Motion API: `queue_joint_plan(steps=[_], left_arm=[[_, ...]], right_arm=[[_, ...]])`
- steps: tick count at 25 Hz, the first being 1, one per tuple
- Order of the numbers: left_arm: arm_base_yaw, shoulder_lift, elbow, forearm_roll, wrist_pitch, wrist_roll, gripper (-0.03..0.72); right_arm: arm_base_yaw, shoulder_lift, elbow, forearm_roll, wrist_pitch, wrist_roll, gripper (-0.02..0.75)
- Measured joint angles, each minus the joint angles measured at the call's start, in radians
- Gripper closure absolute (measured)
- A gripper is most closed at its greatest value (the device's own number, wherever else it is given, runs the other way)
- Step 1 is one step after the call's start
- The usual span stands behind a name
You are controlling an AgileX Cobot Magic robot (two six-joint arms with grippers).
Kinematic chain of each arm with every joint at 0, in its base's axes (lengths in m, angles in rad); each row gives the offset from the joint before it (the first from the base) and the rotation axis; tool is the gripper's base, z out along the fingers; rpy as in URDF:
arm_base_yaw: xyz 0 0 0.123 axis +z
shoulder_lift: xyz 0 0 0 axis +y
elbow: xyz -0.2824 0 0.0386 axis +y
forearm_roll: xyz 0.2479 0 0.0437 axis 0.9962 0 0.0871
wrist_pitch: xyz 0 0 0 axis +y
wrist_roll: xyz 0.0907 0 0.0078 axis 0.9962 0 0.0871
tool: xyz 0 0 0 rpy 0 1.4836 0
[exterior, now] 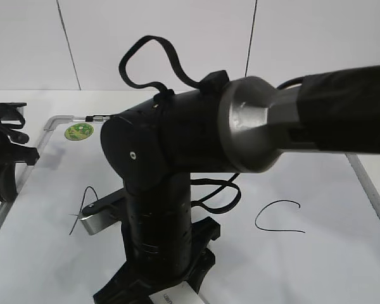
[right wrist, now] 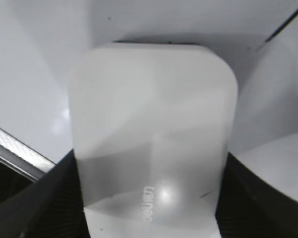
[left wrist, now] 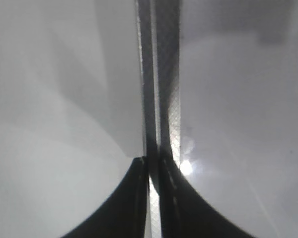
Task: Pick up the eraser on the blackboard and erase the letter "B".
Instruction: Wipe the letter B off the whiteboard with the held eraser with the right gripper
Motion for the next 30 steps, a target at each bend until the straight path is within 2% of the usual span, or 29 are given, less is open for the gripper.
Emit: queue_joint_plan(steps=[12, 25, 30], left_arm=[[0.002, 0.000, 0.000, -0.003, -0.013, 0.002, 0.652], [0.002, 0.000, 0.000, -0.012, -0.026, 0.002, 0.652], [0.002, 0.000, 0.000, -0.014, -0.031, 0.002, 0.652]], right_arm=[[-0.024, 0.043, -0.058, -0.039, 0.063, 0.026, 0.217], [-0.284, 0.045, -0.066, -0.034, 0.042, 0.041, 0.217], [-0.304, 0.045, -0.068, -0.034, 0.040, 0.041, 0.217]])
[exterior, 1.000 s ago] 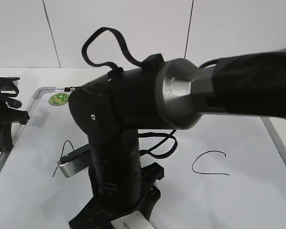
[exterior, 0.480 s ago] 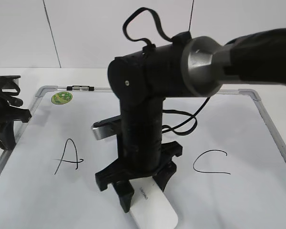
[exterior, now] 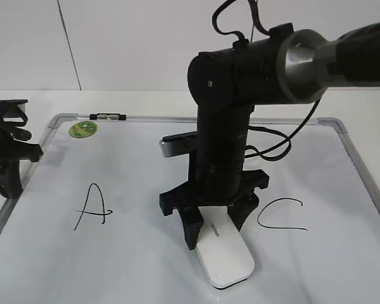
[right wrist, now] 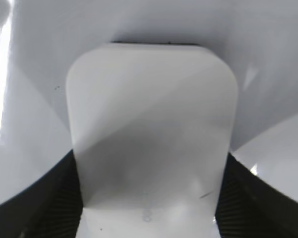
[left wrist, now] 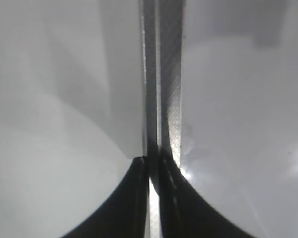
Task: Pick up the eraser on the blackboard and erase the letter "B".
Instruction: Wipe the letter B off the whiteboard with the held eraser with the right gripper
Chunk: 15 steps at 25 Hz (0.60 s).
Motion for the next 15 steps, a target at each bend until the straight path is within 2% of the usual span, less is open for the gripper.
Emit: queue_joint_plan(steps=[6, 11, 15], left_arm=[[0.000, 0.000, 0.000, -0.003, 0.000, 0.000, 0.652], [0.000, 0.000, 0.000, -0.007, 0.004, 0.000, 0.652], [0.000, 0.000, 0.000, -0.008, 0.002, 0.000, 0.652]], right_arm=[[0.037, 0.000, 0.000, -0.022, -0.009, 0.008, 0.217], [0.121, -0.002, 0.000, -0.087, -0.024, -0.021, 0.217], [0.206, -0.002, 0.000, -0.065, -0.032, -0.042, 0.217]])
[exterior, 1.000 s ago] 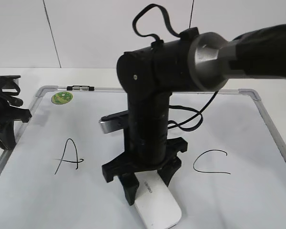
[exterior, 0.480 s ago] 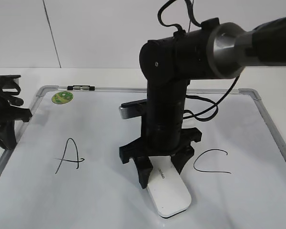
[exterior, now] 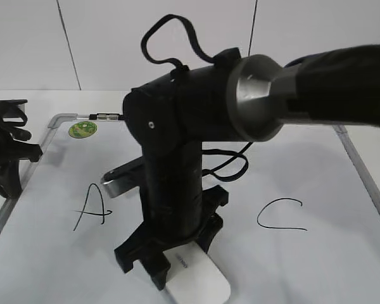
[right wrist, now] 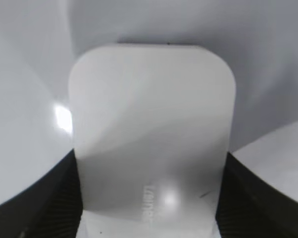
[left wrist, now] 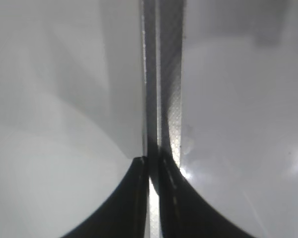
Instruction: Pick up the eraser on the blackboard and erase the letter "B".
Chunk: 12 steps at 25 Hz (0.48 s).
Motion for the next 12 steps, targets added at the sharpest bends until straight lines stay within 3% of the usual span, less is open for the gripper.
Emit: queue_joint_plan(steps=[7, 12], left_arm=[[0.000, 0.002, -0.001, 0.000, 0.002, 0.000, 0.650], [0.000, 0.005, -0.002, -0.002, 0.002, 0.002, 0.649]], right_arm=[[0.039, 0.000, 0.000, 0.032, 0.000, -0.025, 0.217], [-0.011, 0.000, 0.000, 0.066, 0.000, -0.029, 0.217]])
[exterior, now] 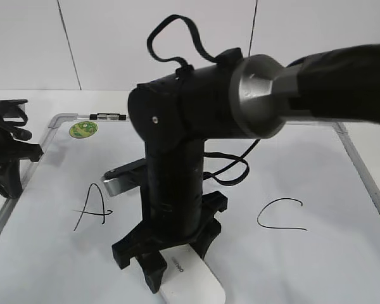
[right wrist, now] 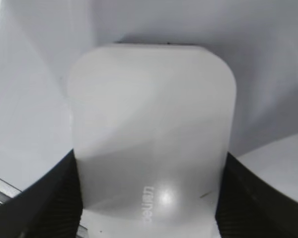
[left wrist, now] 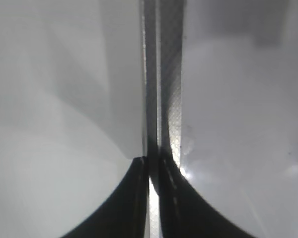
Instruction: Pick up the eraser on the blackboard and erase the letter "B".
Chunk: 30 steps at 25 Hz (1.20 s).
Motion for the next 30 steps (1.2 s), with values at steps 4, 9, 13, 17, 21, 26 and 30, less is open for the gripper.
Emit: queue_joint_plan(steps=[4, 9, 13, 17, 21, 26, 30], left_arm=[[0.000, 0.000, 0.000, -0.003, 0.000, 0.000, 0.649], [0.000, 0.000, 0.000, -0.004, 0.000, 0.001, 0.648], [0.000, 0.000, 0.000, -0.010, -0.004, 0.001, 0.648], [0.000, 0.000, 0.000, -0.010, -0.002, 0.001, 0.648], [0.000, 0.000, 0.000, -0.010, -0.002, 0.001, 0.648], [0.002, 0.000, 0.000, -0.010, -0.002, 0.001, 0.648], [0.002, 0.000, 0.000, -0.010, 0.000, 0.001, 0.648]], right_arm=[[-0.109, 0.002, 0.000, 0.055, -0.014, 0.006, 0.217], [-0.227, 0.002, 0.000, 0.053, -0.021, 0.015, 0.217], [-0.229, 0.002, 0.000, 0.050, -0.022, 0.015, 0.217], [-0.194, 0.002, 0.000, 0.031, -0.025, 0.018, 0.217], [-0.107, 0.002, 0.000, -0.048, -0.033, -0.002, 0.217], [0.009, 0.002, 0.000, -0.051, -0.034, -0.011, 0.217], [0.011, 0.002, 0.000, -0.052, -0.034, -0.011, 0.217]])
